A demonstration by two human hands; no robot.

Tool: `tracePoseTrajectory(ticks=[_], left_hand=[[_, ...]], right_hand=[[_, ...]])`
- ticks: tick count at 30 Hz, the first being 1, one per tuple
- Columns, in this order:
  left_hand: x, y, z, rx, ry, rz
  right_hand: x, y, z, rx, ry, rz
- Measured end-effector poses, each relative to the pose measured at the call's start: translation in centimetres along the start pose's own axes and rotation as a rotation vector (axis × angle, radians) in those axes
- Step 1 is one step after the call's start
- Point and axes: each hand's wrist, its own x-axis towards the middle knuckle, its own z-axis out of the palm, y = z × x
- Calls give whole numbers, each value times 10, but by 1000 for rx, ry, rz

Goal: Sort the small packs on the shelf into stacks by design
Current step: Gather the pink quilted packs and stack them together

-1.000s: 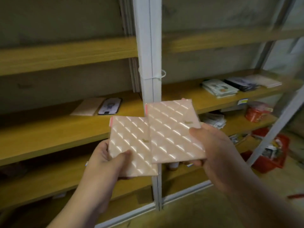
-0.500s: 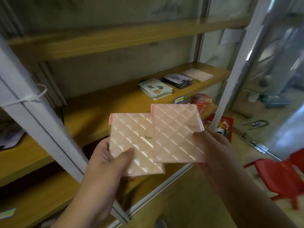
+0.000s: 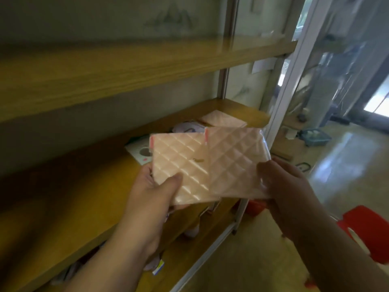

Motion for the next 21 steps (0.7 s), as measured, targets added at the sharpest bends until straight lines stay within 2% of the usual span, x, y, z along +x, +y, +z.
tracePoseTrajectory(ticks=[11, 21], left_hand=[[86, -7, 65, -16, 93, -76], [185, -12, 190, 135, 172, 13]], right_hand=[[113, -10, -46, 73, -22, 112], [260, -34, -131, 100, -89, 111]])
